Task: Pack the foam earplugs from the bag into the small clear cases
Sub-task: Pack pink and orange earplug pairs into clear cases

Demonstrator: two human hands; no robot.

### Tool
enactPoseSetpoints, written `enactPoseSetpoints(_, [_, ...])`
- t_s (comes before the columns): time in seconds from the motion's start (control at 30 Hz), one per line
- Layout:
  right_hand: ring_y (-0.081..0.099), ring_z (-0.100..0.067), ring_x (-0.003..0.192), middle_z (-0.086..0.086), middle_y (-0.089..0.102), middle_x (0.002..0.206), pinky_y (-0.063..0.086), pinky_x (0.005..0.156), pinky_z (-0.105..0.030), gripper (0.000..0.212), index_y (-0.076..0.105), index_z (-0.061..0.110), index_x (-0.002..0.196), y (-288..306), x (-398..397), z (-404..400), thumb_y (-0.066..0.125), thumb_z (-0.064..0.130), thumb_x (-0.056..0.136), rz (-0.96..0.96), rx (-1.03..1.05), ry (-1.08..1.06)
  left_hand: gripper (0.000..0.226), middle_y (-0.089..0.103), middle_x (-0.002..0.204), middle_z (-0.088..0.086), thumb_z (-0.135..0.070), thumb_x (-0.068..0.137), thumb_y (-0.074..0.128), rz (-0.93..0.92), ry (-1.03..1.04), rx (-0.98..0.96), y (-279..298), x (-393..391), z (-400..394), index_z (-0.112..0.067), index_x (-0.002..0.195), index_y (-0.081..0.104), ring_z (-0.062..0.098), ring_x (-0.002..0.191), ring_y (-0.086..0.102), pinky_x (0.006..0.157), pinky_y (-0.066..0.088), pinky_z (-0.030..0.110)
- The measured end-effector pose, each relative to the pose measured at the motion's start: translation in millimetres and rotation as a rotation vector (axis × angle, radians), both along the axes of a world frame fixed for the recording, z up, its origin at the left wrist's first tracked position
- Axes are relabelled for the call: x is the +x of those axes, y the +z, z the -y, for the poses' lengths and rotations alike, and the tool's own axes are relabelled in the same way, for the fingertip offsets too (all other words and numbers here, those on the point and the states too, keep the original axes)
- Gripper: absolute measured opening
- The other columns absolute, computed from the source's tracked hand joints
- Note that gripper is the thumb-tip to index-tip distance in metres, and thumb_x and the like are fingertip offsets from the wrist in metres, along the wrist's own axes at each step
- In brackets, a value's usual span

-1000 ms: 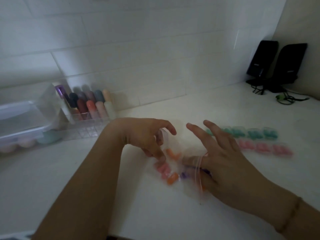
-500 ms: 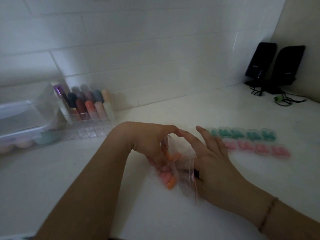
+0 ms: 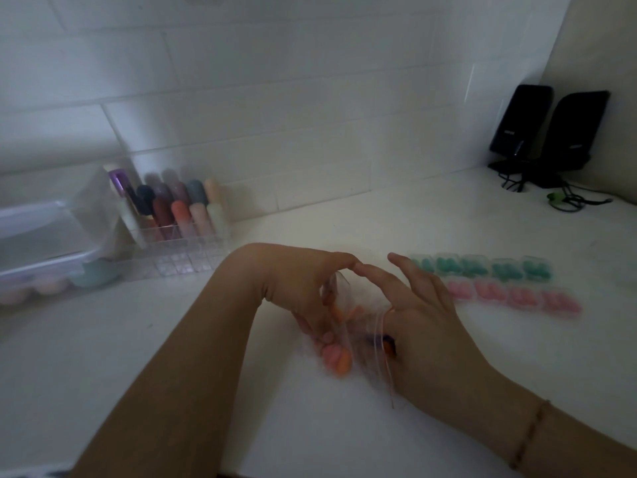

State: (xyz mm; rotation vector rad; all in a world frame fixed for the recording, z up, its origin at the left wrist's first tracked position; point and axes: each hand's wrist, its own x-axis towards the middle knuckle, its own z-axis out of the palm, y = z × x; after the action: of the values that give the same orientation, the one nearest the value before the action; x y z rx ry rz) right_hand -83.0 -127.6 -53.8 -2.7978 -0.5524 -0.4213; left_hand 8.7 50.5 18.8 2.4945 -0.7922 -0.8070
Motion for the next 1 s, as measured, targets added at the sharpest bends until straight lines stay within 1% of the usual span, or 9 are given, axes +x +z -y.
enactPoseSetpoints(0.1, [0.013, -0.03, 0.146, 0.011, 0.022, 0.158, 0.024, 0.111, -0.059, 0.039, 0.072, 0.043, 0.082, -0.2, 1.4, -0.2, 0.033, 0.045, 0.079, 0.019, -0.009, 0.035, 0.085, 0.06, 0.104, -0.001, -0.014, 0.066, 0.088, 0.035, -0.01, 0.007, -1.0, -0.9, 1.7, -0.031, 0.135, 0.041, 0.007, 0.076, 0.066, 0.066, 0.057, 0.021])
enactPoseSetpoints(0.27, [0.019, -0.027, 0.142, 0.012, 0.032, 0.153, 0.027, 0.108, -0.052, 0.012, 0.07, 0.049, 0.083, -0.4, 3.0, 1.0, 0.064, 0.044, 0.074, -0.004, 0.155, 0.067, 0.086, 0.061, 0.101, -0.004, -0.02, 0.065, 0.089, 0.114, -0.044, 0.014, -1.3, -0.5, 3.8, -0.032, 0.134, 0.04, 0.004, 0.076, 0.063, 0.071, 0.056, 0.024])
enactPoseSetpoints(0.47, [0.018, -0.02, 0.142, 0.022, 0.038, 0.145, 0.025, 0.109, -0.048, 0.008, 0.066, 0.051, 0.071, 15.5, 1.7, 12.8, 0.074, 0.048, 0.069, -0.041, 0.274, 0.056, 0.1, 0.06, 0.103, -0.001, -0.015, 0.065, 0.089, 0.031, 0.006, -0.019, -5.1, 3.1, 3.1, -0.039, 0.143, 0.032, 0.011, 0.078, 0.07, 0.065, 0.054, 0.018])
enactPoseSetpoints(0.53, [0.016, -0.018, 0.142, 0.022, 0.038, 0.146, 0.024, 0.111, -0.051, 0.01, 0.07, 0.044, 0.07, 19.3, 2.2, 17.2, 0.074, 0.053, 0.069, -0.075, 0.252, 0.012, 0.1, 0.059, 0.102, 0.0, -0.012, 0.066, 0.088, 0.02, 0.015, -0.03, -5.8, 3.7, 2.9, -0.04, 0.144, 0.032, 0.012, 0.078, 0.069, 0.064, 0.053, 0.016])
enactPoseSetpoints(0.63, [0.005, -0.017, 0.145, 0.026, 0.022, 0.152, 0.017, 0.115, -0.048, 0.032, 0.074, 0.041, 0.078, 17.5, 2.5, 13.9, 0.055, 0.066, 0.073, -0.124, 0.12, 0.015, 0.097, 0.059, 0.101, 0.001, -0.011, 0.066, 0.088, 0.007, 0.002, -0.052, -4.9, 3.4, 2.6, -0.038, 0.143, 0.034, 0.014, 0.079, 0.07, 0.066, 0.054, 0.019])
enactPoseSetpoints(0.7, [-0.003, -0.018, 0.146, 0.029, 0.005, 0.154, 0.012, 0.117, -0.049, 0.017, 0.073, 0.042, 0.083, 13.2, 2.7, 10.4, 0.061, 0.053, 0.08, -0.136, 0.01, 0.019, 0.094, 0.061, 0.103, 0.001, -0.015, 0.065, 0.088, 0.033, -0.03, -0.046, -4.0, 3.3, 2.5, -0.037, 0.141, 0.037, 0.01, 0.078, 0.067, 0.07, 0.057, 0.024])
enactPoseSetpoints(0.73, [-0.003, -0.02, 0.146, 0.028, 0.004, 0.155, 0.012, 0.116, -0.052, 0.012, 0.073, 0.042, 0.083, 11.5, 2.7, 8.9, 0.063, 0.048, 0.081, -0.111, -0.014, 0.028, 0.092, 0.062, 0.103, 0.0, -0.017, 0.065, 0.089, 0.055, -0.047, -0.037, -3.4, 3.4, 2.2, -0.036, 0.139, 0.038, 0.007, 0.078, 0.065, 0.073, 0.058, 0.027])
enactPoseSetpoints(0.87, [0.023, -0.031, 0.142, 0.013, 0.038, 0.149, 0.028, 0.106, -0.061, 0.012, 0.073, 0.045, 0.08, 4.4, 4.1, 6.4, 0.068, 0.036, 0.073, -0.026, 0.114, 0.102, 0.09, 0.062, 0.107, -0.003, -0.022, 0.065, 0.089, 0.12, -0.06, 0.009, -1.7, 3.0, 1.2, -0.04, 0.137, 0.038, 0.01, 0.086, 0.065, 0.082, 0.056, 0.031])
enactPoseSetpoints(1.0, [0.012, -0.022, 0.144, 0.019, 0.032, 0.15, 0.024, 0.111, -0.057, 0.004, 0.072, 0.039, 0.076, 17.6, 5.6, 18.2, 0.074, 0.038, 0.072, 0.023, 0.069, 0.027, 0.093, 0.06, 0.101, -0.003, -0.019, 0.064, 0.089, 0.163, 0.004, -0.031, -1.4, 3.5, 2.3, -0.041, 0.138, 0.037, 0.007, 0.078, 0.059, 0.079, 0.054, 0.028])
